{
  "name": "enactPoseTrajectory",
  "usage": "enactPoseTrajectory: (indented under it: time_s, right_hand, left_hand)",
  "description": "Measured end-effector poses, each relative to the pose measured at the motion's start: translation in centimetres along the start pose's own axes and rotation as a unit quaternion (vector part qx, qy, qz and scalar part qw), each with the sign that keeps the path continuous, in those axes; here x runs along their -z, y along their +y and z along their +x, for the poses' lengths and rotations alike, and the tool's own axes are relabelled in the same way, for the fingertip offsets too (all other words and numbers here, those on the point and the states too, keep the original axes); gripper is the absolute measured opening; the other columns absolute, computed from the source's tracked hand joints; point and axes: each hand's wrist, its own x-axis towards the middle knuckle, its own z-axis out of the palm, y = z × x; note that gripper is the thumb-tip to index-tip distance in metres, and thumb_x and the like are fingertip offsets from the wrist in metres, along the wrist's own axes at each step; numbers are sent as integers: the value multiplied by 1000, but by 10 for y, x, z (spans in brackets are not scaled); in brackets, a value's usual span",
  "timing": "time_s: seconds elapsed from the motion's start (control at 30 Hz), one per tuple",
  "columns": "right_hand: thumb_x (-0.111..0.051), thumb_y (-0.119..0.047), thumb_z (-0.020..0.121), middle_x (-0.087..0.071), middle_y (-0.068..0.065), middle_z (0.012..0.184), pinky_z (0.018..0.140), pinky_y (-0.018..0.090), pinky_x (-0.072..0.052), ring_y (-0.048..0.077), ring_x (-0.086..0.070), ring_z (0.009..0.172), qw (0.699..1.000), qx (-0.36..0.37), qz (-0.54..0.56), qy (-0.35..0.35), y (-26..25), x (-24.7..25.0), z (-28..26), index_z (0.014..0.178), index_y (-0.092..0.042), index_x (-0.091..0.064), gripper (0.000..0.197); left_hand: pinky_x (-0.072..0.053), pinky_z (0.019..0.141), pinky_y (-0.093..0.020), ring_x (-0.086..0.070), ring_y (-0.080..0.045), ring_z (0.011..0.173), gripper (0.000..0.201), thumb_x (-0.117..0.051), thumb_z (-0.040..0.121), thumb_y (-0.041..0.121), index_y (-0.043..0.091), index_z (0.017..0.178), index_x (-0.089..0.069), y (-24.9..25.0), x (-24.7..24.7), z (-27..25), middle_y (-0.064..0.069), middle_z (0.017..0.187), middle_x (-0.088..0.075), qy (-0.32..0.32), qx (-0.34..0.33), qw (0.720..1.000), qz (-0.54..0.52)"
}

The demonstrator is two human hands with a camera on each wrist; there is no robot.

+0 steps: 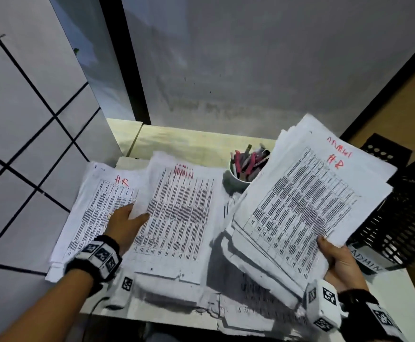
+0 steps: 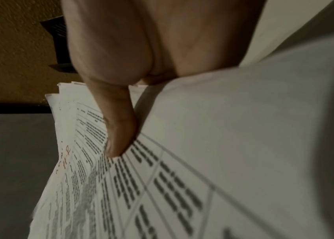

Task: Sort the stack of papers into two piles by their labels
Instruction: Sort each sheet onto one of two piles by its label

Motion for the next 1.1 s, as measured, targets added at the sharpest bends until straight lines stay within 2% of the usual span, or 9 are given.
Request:
enactPoseTrajectory:
  time_s: [0.13, 0.27, 0.37, 0.47, 0.53, 0.67, 0.77, 0.87, 1.1]
  right_hand:
    - [-51, 0, 89, -75, 13, 91, 65, 46, -60, 26, -74, 80, 1000, 16, -18, 14, 1, -4, -1, 100, -10, -71, 25]
    - [-68, -6, 75, -70, 20, 109, 90, 64, -48, 37, -68, 99, 999, 7, -21, 26, 7, -9, -3, 105, -13, -74, 31]
    - [-95, -17, 49, -59, 28, 120, 95, 72, -39, 45, -58, 109, 998, 6, -46, 40, 8, -16, -7, 124, -2, -60, 84]
    - [-82, -7, 62, -61, 29, 122, 93, 75, -38, 48, -59, 109, 998, 2, -49, 30, 7, -19, -7, 122, -4, -62, 63]
    - [-73, -4, 66, -62, 29, 122, 93, 75, -38, 47, -61, 109, 998, -5, -51, 29, 7, -16, -3, 123, -5, -62, 57]
    - [-79, -5, 61, -65, 27, 119, 88, 73, -43, 42, -67, 100, 999, -6, -54, 7, 11, -17, 1, 122, -5, -63, 63]
    - [-65, 2, 71, -71, 23, 107, 75, 57, -57, 36, -71, 88, 997, -2, -80, -1, 12, -21, 3, 115, -5, -64, 45]
    - [-61, 4, 71, -73, 21, 102, 69, 47, -60, 34, -72, 84, 994, 2, -111, -13, 11, -28, 1, 115, -3, -62, 44]
    - [-88, -9, 52, -72, 23, 100, 74, 50, -59, 35, -72, 84, 992, -3, -121, -30, 11, -29, 3, 114, 3, -62, 69]
  left_hand:
    - [-52, 67, -39, -61, -30, 75, 23, -60, 91, 20, 8, 110, -58, -22, -12, 15, -11, 88, -64, -11, 25, 990, 142]
    - [-39, 53, -26, -51, -24, 71, 32, -55, 94, 15, 1, 121, -45, -31, -43, 15, -14, 95, -55, -23, 43, 983, 178]
    - [-43, 54, -31, -49, -24, 69, 39, -51, 96, 14, 2, 130, -36, -33, -62, 13, -17, 98, -52, -32, 62, 985, 158]
    - [-49, 61, -33, -56, -26, 78, 45, -56, 93, 25, 8, 130, -37, -28, -72, 9, -13, 104, -55, -39, 54, 979, 193]
    - [-52, 82, -43, -56, -31, 102, 58, -62, 86, 35, 8, 132, -37, -18, -76, 5, -17, 122, -52, -12, 26, 961, 275]
    - [-25, 113, -46, -18, -31, 142, 89, -63, 87, 43, 5, 150, -13, 26, -91, -16, -12, 157, -15, 39, -45, 946, 317]
    - [-38, 103, -28, -41, -22, 131, 60, -61, 90, 42, 12, 138, -42, 64, -102, -31, -5, 142, -42, 23, -128, 984, 119]
    - [-44, 64, -5, -62, -11, 91, 26, -67, 87, 34, 14, 104, -62, 101, -109, -43, 3, 103, -64, 21, -136, 989, -49]
    - [-52, 66, -22, -58, -8, 62, 24, -85, 67, 12, 15, 75, -62, 119, -113, -56, 0, 71, -63, 25, -117, 987, -104]
